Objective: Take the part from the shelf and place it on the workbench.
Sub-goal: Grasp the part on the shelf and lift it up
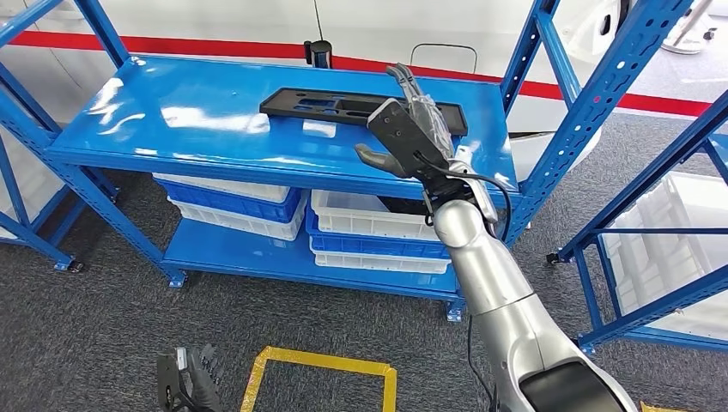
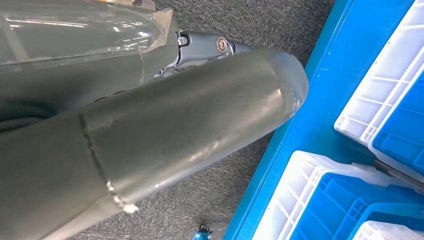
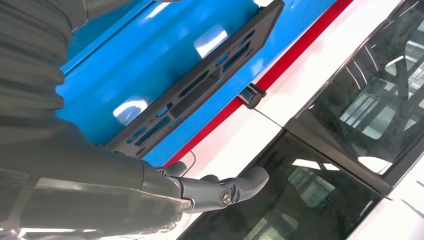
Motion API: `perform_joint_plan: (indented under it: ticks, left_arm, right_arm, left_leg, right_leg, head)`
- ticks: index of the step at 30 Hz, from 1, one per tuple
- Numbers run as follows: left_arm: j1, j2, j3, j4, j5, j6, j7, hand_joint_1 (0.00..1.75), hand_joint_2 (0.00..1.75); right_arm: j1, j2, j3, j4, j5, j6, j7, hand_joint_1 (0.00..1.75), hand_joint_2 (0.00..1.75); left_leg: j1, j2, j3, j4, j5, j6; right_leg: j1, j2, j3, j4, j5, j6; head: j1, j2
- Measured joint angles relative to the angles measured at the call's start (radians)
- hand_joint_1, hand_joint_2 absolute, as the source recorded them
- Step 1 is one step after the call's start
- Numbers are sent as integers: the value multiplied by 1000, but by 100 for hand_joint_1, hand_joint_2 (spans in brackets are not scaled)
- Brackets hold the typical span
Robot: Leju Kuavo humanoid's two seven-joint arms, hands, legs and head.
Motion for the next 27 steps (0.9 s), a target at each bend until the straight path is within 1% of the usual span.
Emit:
perform_joint_plan:
  ticks: [16,27]
  left_arm:
    - [-1,-8,-14,0,2,6,-4,0,0]
    - [-7,-17,-29,3,3,3,-4,0,0]
  right_arm:
    - [16,-33,-6,-30,-2,-2,13,0,175]
    - [49,-62,-9,-58,-9,-11,19,0,175]
  left_leg:
    - [0,0,0,0,0,0]
    - [0,0,0,0,0,0]
  right_leg:
    - [0,0,0,0,0,0]
    - [0,0,0,0,0,0]
  head:
    - [0,0]
    - [0,0]
